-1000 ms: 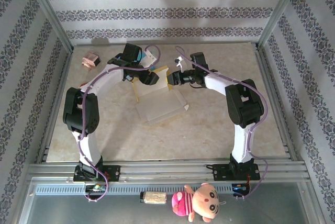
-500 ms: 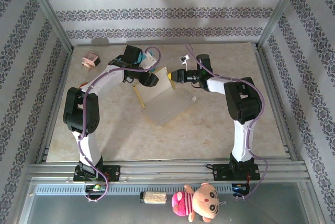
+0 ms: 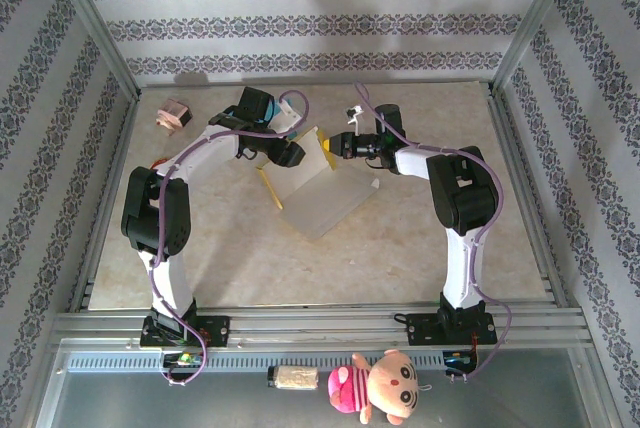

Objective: Fold the paper box

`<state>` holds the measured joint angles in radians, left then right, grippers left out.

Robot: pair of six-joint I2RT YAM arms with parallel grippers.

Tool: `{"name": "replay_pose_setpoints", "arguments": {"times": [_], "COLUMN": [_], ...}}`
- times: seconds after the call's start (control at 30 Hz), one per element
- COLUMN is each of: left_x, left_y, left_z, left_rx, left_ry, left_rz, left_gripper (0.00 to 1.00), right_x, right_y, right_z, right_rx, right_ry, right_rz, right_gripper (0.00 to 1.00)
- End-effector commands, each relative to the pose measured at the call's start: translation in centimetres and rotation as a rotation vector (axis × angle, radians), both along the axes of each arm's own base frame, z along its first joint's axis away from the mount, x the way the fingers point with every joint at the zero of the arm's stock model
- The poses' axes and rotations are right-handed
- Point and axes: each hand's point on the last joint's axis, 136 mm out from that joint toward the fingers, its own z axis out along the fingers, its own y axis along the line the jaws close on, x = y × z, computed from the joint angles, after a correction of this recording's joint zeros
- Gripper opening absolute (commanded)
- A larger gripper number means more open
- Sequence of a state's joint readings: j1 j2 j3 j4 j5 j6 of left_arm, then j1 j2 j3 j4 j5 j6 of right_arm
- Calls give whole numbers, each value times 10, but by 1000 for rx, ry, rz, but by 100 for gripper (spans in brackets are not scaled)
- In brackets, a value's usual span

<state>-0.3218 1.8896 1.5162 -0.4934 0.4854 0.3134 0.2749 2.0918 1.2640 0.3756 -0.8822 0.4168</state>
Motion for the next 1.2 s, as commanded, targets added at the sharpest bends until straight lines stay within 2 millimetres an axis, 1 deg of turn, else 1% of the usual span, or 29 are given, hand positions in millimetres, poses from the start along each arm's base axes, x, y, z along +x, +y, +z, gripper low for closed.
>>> {"name": "replay_pose_setpoints", "arguments": {"times": [0.0,0.1,0.2,0.3,0.4,0.47,0.5,0.57,0.63,0.7,0.73,0.77,0.8,0.83,0.9,0.97,1.0,1.1,1.17], "left_x": [-12,-13,-13,-12,-11,-6,-1,8,12,14,14,14,14,15,14,13,12,5,-3], "left_y": [-7,-6,-6,-6,-4,2,9,23,30,31,30,31,33,39,52,66,76,103,112], "left_z": [0,-2,-4,-8,-14,-22,-28,-37,-43,-38,-32,-26,-18,-9,1,1,-4,-34,-54], "left_rx": [0,7,7,9,19,48,75,116,120,92,65,44,25,9,-6,-5,1,41,31], "left_ry": [30,35,38,45,51,47,41,27,5,-25,-44,-62,-84,-105,-119,-92,-56,103,225], "left_rz": [-18,-18,-15,-10,1,42,89,175,233,262,271,284,306,335,387,434,463,541,547], "left_gripper": [65,65,65,65,65,65,63,62,62,63,64,65,69,73,76,77,77,75,75], "right_x": [13,17,15,13,11,8,7,4,0,-2,-2,-2,-2,-2,-4,-5,-6,-5,-5], "right_y": [-12,-14,-8,1,7,9,9,12,17,21,22,23,24,25,30,35,38,40,42], "right_z": [-24,-35,-42,-44,-44,-43,-43,-41,-39,-40,-41,-42,-41,-42,-39,-38,-37,-37,-38], "right_rx": [-101,-151,-217,-262,-259,-264,-269,-275,-281,-303,-319,-329,-341,-359,-375,-382,-382,-388,-395], "right_ry": [32,55,56,38,35,30,24,17,1,0,0,0,-3,-4,-20,-26,-24,-8,-1], "right_rz": [-82,-112,-90,-54,-20,-4,4,22,49,67,71,76,82,87,108,128,138,142,147], "right_gripper": [2,8,13,16,21,25,27,29,30,31,31,31,31,31,31,32,32,31,31]}}
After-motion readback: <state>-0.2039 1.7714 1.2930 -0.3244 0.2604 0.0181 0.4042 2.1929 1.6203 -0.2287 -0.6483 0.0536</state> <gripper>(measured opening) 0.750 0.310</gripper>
